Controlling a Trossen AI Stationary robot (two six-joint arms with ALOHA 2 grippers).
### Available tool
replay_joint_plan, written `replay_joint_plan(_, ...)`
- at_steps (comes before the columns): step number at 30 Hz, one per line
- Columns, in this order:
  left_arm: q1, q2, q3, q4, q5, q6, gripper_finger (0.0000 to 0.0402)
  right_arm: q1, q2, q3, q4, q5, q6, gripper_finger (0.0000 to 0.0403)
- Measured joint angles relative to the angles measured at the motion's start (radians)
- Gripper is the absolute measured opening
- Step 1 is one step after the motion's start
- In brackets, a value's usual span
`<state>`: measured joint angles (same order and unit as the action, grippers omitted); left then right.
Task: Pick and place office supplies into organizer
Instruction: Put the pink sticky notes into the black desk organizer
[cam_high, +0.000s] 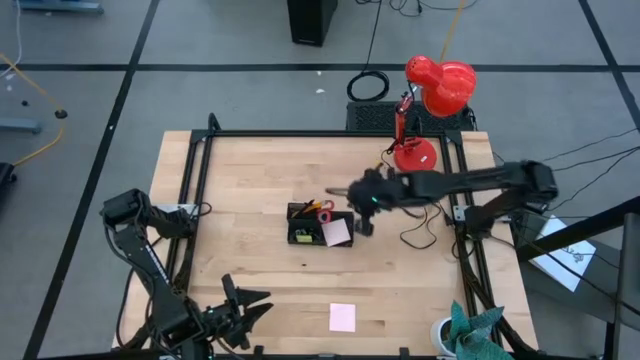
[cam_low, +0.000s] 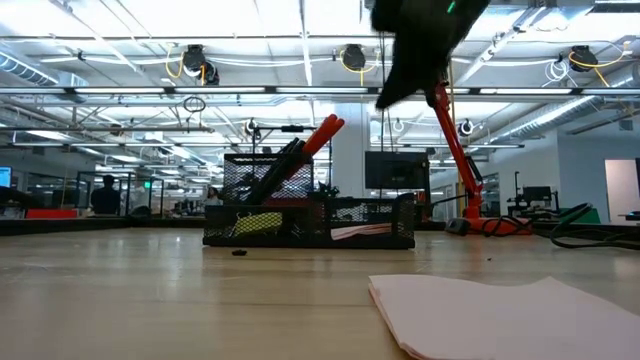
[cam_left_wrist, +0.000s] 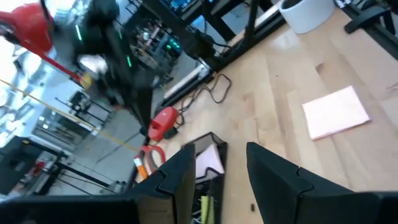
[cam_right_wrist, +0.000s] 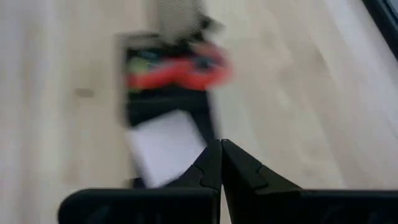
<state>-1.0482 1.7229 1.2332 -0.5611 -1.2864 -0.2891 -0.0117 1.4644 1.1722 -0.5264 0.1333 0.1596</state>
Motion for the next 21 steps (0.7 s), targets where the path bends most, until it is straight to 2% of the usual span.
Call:
replay_joint_plan(5,0.022,0.0,0.0,-0.005,0.047,-0.04,0.0149,0.205,-0.09,0.001,0.01,0.035,0.032,0.0)
replay_joint_plan(12,0.086,0.0,0.0,-0.003,0.121,-0.148,0.0149,0.545,-0.046,0.001,0.076,0.287,0.052,0.0)
replay_joint_plan(15,0.14,0.0,0.0,0.038,0.293,-0.204,0.0149,0.648,-0.001,0.001,0.116,0.362,0.086,0.0)
replay_joint_plan(21,0.23,0.07,0.0,0.176,0.693,-0.164,0.0149,0.768,0.118,0.001,0.238,0.364,0.135,0.0)
